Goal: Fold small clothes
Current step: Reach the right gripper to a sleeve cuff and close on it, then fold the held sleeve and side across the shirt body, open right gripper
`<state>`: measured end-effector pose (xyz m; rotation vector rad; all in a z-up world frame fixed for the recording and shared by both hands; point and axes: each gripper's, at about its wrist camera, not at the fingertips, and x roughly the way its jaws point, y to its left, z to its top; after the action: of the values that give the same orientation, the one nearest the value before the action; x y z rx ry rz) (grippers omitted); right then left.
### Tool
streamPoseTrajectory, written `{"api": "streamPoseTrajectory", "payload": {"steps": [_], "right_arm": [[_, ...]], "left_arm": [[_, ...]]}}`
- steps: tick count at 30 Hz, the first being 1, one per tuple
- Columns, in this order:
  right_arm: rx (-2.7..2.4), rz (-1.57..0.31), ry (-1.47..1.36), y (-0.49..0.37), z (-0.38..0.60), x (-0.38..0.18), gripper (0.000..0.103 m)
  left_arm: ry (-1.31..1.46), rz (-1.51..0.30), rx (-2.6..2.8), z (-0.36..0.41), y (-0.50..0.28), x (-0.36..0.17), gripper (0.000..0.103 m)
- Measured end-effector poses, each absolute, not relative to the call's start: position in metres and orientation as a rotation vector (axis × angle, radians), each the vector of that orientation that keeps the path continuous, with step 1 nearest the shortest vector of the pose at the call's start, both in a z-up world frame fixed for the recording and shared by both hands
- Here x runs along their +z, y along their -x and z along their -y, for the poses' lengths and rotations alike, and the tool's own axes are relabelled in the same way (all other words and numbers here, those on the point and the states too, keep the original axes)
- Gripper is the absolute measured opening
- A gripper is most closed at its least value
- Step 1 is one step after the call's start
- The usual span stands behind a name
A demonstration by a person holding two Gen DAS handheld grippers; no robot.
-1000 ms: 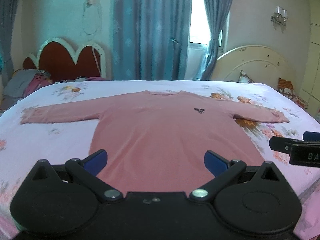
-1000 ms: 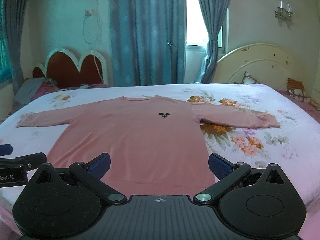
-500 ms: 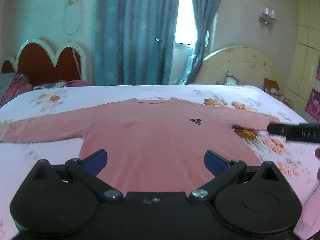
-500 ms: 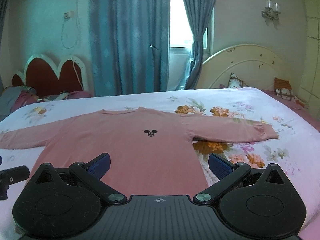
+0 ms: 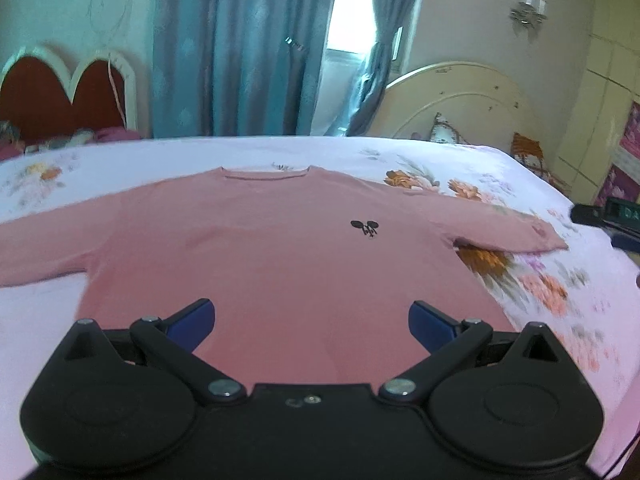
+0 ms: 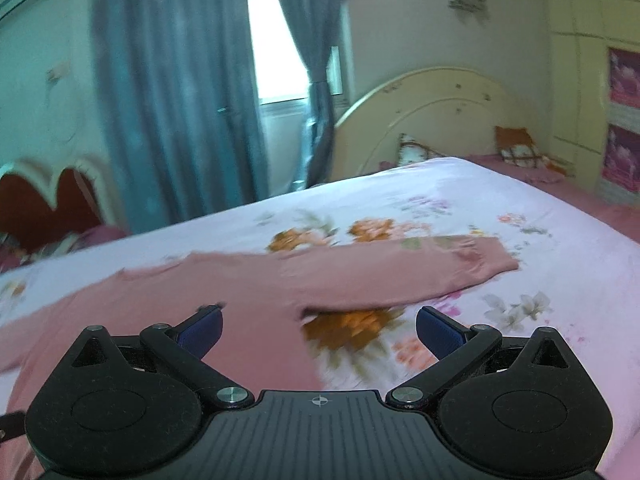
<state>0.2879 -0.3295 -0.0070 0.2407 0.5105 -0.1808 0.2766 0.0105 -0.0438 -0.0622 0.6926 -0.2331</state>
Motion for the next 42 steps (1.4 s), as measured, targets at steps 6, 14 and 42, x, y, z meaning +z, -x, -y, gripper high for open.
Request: {"api": "streamPoseTrajectory", "payload": {"steps": [6, 14, 42], "right_arm": [[-0.254, -0.557, -0.356, -0.345, 0.418, -0.031, 0.052], [-0.37, -0.607, -0.44, -0.402, 0.529, -0.083, 0.049], [-0.359, -0.626, -0.549, -0.451, 0.638, -0.145, 0.007]], "left_arm": [[0.057, -0.724, -0.189, 0.025, -0.337, -0.053, 0.103], [0.064, -0.809, -0.094, 0.064, -0.405, -0.086, 0.103], [-0.001, -0.96, -0.034, 0.097, -0.445, -0.134, 0.103]]}}
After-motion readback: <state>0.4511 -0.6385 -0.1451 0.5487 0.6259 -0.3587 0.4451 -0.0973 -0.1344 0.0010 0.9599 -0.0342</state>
